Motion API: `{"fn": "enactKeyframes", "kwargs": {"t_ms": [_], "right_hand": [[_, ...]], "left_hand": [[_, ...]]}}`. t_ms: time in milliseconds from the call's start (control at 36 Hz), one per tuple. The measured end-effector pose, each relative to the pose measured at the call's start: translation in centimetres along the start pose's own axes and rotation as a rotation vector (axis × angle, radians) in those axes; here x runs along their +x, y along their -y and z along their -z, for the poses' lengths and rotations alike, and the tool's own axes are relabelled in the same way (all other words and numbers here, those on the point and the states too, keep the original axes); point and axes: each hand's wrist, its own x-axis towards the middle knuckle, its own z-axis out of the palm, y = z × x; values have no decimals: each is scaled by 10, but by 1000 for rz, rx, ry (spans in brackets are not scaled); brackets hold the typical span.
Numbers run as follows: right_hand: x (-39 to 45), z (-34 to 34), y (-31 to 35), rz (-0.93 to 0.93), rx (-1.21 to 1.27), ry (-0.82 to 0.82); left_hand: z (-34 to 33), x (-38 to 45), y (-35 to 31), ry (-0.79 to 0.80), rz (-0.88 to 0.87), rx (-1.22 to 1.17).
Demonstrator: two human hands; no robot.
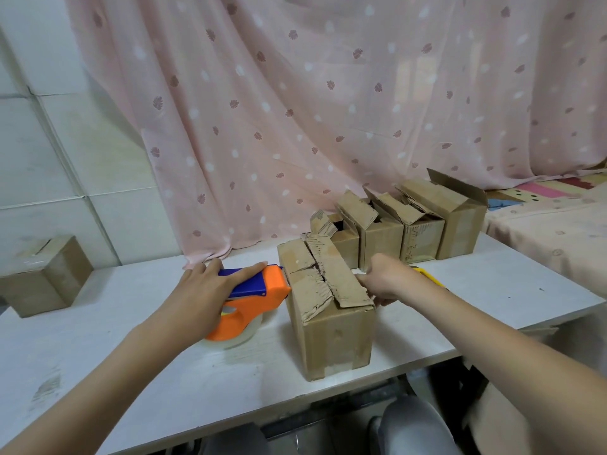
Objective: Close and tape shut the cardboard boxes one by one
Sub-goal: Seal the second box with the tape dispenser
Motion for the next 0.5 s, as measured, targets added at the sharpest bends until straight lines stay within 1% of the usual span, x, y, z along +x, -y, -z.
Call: {"fn": "enactKeyframes", "kwargs": {"t_ms": [56,111,139,167,222,306,361,417,444,500], "right_hand": [[-1,4,1,100,-21,-126],[-8,9,7,262,-21,-291],[-17,12,12,356,-15,-343],[-27,13,18,449,-25,-364],[-42,11,30,601,-79,-317],[-51,-1,42,691,-202,-137],[-55,-8,45,692,-296,-40],[-58,-13,45,668,-445,12],[-58,-15,42,657,-507,21],[-59,-20,37,655,-553,0]], "left_hand": [[-1,1,2,14,-9,47],[-4,3,3,-27,-56,26],[-5,5,5,-44,-62,36],[-6,6,6,-24,-55,36],[-5,8,5,-15,-54,29],[1,12,0,-15,-56,50],[3,13,-2,-11,-59,54],[3,11,-2,-22,-57,68],[3,10,-1,-26,-60,77],[3,8,-1,-26,-55,105]]}}
